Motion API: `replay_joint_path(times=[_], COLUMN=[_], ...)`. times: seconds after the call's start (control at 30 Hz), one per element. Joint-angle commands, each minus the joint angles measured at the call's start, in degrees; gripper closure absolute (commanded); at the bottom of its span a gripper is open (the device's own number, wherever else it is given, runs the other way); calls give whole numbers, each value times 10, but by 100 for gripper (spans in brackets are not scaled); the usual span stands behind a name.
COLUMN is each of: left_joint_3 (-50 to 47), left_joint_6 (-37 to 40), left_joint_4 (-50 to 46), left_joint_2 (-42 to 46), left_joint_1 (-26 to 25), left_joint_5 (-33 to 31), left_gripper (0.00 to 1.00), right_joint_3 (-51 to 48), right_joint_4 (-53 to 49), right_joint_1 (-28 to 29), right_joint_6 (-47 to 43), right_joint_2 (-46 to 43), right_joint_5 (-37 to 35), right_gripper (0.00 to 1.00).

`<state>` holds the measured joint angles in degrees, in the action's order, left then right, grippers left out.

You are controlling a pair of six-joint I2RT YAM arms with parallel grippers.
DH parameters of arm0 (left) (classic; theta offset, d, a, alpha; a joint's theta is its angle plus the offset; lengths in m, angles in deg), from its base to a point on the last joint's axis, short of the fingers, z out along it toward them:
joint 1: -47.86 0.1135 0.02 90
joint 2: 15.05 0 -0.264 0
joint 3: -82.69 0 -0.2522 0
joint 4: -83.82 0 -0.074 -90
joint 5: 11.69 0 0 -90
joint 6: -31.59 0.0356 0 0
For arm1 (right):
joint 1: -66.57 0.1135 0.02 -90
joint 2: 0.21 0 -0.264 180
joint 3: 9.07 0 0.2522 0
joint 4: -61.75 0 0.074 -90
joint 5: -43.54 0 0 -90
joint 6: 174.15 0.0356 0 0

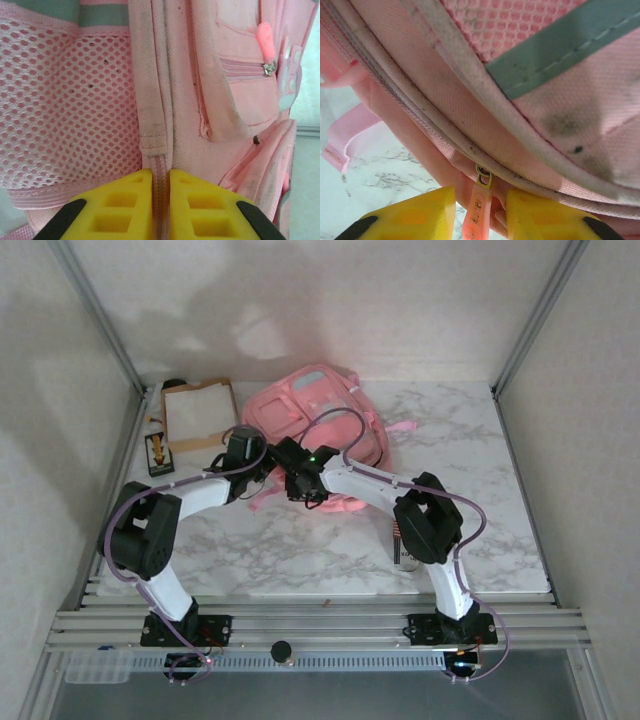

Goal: Pack the student bag
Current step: Zip the student bag at the top-center of the table.

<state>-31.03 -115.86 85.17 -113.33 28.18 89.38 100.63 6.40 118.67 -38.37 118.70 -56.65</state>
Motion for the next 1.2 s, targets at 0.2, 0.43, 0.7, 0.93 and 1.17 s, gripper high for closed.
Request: replay_joint_path(times=[0.2,0.43,0.7,0.93,1.17], left_joint_3=[-16,-18,10,31,71], left_joint_6=[-18,-20,3,17,50], left_joint_4=[29,29,0,-28,-69], left_joint_2=[-16,-14,-26,-27,-33], left_joint_1=[-4,-5,9,44,81], left_joint_5=[22,19,4,4,9], left_gripper=[86,86,95,100,100], right_joint_3=[-7,-14,-39,-167,-242], right_joint_4=[57,72,11,-23,-36], right_joint_1=[-11,-11,-11,-49,-143], right_joint_6=[-1,3,-23,-44,-92], right_joint_2=[35,1,-57,-174,-272], right_joint_5=[15,0,-14,-45,-94], right_gripper=[78,96,100,100,100])
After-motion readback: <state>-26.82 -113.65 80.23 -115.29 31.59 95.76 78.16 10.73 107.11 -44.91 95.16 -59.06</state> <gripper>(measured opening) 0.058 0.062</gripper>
